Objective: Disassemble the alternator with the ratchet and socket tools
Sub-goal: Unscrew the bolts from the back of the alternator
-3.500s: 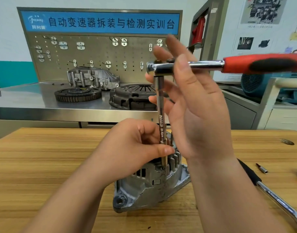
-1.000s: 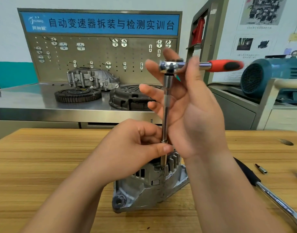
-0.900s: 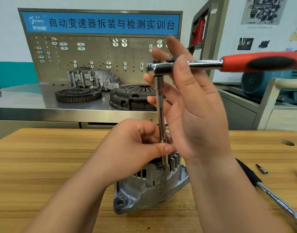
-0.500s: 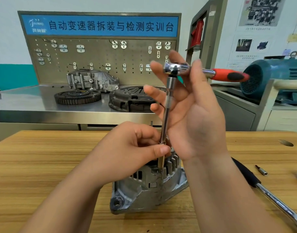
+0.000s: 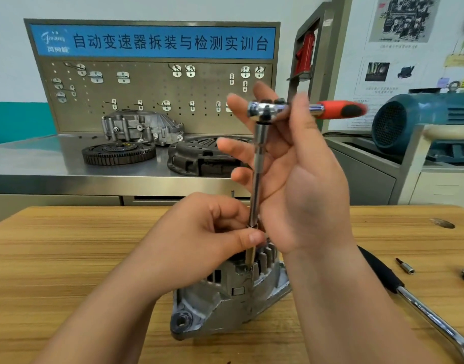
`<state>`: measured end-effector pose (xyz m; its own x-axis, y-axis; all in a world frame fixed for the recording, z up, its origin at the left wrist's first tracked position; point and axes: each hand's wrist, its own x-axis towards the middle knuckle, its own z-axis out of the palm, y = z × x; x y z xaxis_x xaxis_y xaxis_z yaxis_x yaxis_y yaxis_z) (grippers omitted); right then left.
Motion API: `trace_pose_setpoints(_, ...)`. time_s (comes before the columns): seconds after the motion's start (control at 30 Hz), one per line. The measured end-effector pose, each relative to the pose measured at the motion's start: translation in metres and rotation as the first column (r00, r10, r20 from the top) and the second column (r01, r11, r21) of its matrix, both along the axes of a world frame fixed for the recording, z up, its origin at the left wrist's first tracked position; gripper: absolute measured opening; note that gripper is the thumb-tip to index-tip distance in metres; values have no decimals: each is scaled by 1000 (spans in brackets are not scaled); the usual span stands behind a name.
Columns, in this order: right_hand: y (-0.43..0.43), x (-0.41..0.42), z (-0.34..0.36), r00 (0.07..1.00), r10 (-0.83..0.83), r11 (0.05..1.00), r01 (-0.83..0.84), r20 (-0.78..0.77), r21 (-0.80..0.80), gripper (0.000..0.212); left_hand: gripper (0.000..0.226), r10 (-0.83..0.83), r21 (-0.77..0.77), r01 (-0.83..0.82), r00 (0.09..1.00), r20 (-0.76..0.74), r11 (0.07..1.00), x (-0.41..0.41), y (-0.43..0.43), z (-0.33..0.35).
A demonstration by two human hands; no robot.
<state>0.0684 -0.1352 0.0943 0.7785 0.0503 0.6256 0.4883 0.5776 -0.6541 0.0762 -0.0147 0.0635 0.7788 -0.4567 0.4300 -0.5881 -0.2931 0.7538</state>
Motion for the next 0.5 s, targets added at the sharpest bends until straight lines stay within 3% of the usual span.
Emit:
trace_pose_setpoints(0.07, 2, -2, 0, 994, -71, 997, 72, 82, -12, 24, 57, 47, -9, -47, 999, 10, 999, 0, -2, 0)
trace_pose_setpoints(0.13, 3, -3, 1, 986, -95, 995, 97, 135, -9, 25, 62, 84, -5, -84, 996, 26, 996, -1, -3, 0)
trace_pose_setpoints(0.27, 4, -3, 0, 992, -48, 999, 46, 120, 13, 25, 49, 63, 19, -63, 998, 30, 998, 1, -2, 0)
trace_pose_setpoints(0.4, 0, 0, 0, 999, 42, 999, -42, 6, 10, 42, 20, -10, 12, 11, 999, -30, 1000, 1, 2, 0)
trace_pose_setpoints(0.5, 1, 0, -1, 1000, -21, 1000, 21, 0, -18, 42, 27, 32, -7, -32, 999, -24, 999, 1, 1, -1)
